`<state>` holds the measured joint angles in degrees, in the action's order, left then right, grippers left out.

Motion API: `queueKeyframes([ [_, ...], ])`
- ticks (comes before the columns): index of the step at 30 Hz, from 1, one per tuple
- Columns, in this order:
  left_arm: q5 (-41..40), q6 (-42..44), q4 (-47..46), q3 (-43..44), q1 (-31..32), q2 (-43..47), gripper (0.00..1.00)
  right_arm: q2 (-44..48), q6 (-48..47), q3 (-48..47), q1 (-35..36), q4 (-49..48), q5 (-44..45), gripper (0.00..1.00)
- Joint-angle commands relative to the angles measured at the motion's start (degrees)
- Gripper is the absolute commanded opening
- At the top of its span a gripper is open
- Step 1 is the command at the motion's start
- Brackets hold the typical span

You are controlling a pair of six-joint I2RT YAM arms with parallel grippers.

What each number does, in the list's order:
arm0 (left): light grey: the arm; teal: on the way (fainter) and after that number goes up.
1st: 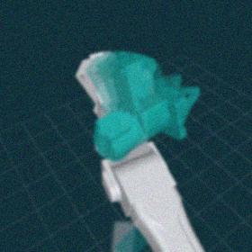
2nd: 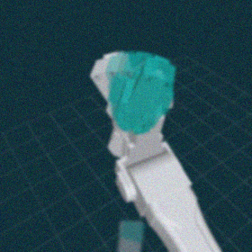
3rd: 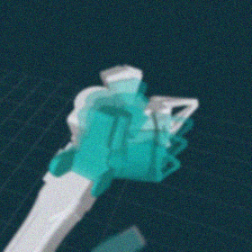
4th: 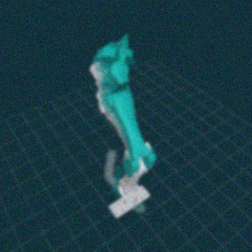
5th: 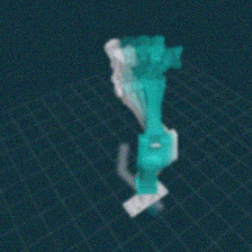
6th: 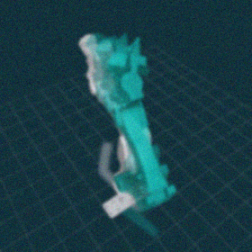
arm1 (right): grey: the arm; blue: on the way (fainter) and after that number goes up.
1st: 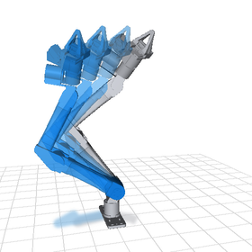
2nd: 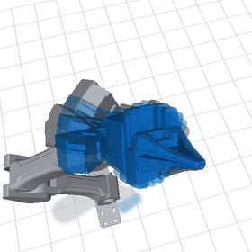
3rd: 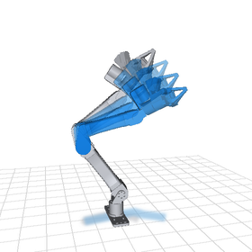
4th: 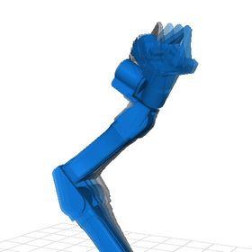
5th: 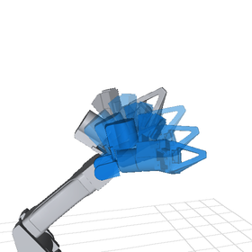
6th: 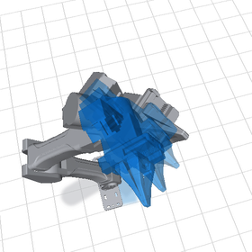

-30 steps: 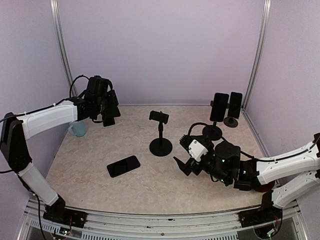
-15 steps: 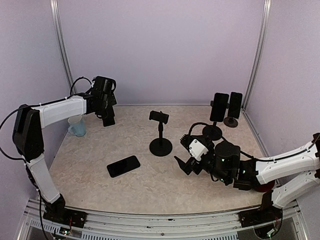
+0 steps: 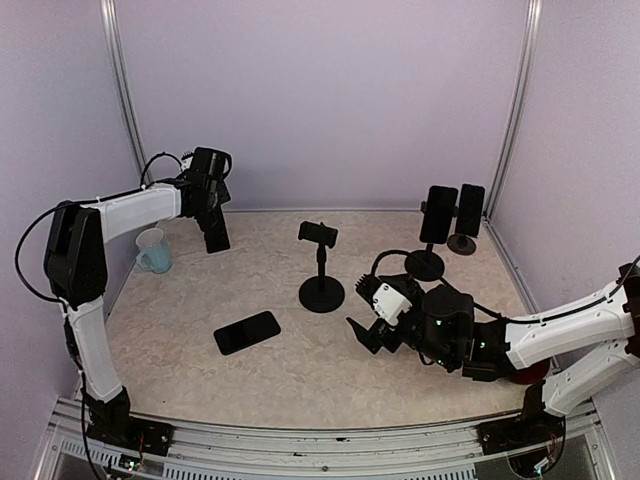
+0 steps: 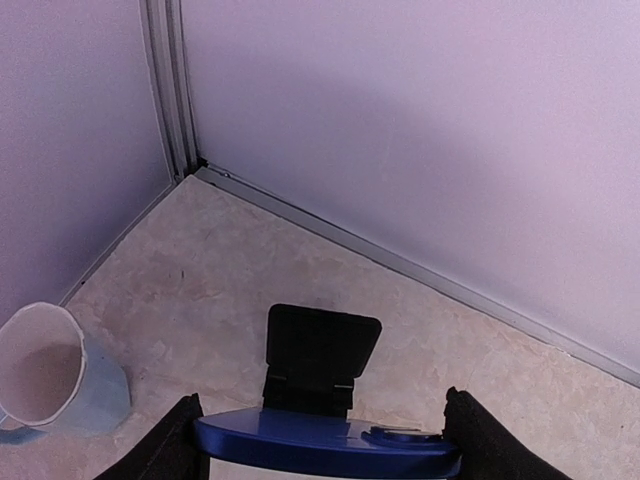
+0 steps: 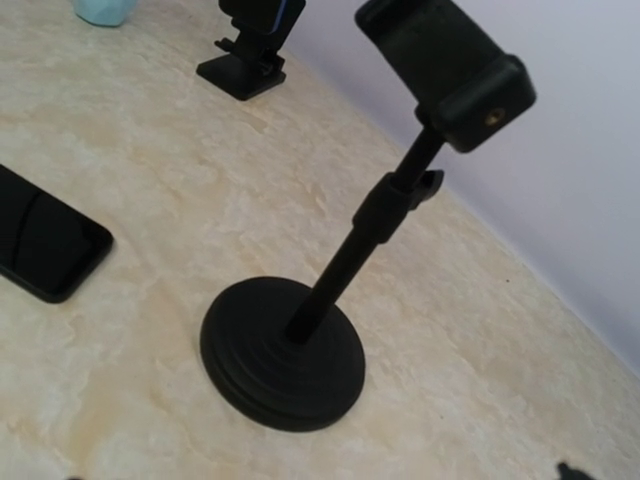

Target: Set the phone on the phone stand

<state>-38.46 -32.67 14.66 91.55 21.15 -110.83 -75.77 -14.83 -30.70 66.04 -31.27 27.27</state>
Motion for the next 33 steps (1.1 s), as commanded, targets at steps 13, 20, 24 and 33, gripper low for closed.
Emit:
queueKeyframes([
  [13, -1.6, 0.6, -6.2, 5.0, -1.9, -6.1, 0.36, -2.8, 0.7, -1.0, -0.7, -1.4, -0.3, 1.00],
  [20, -1.4, 1.7, -8.0, 5.6, -2.3, -7.5, 0.36, -3.1, 0.7, -1.1, -0.7, -1.5, -0.6, 1.00],
  [24, -0.6, 2.1, -8.5, 6.3, -2.5, -8.2, 0.36, -3.3, 0.6, -1.2, -0.7, -1.6, -0.9, 1.00],
  [33, -0.2, 2.3, -7.8, 7.2, -2.5, -9.9, 0.36, -3.3, 0.6, -1.0, -0.7, -1.7, -0.9, 1.00],
])
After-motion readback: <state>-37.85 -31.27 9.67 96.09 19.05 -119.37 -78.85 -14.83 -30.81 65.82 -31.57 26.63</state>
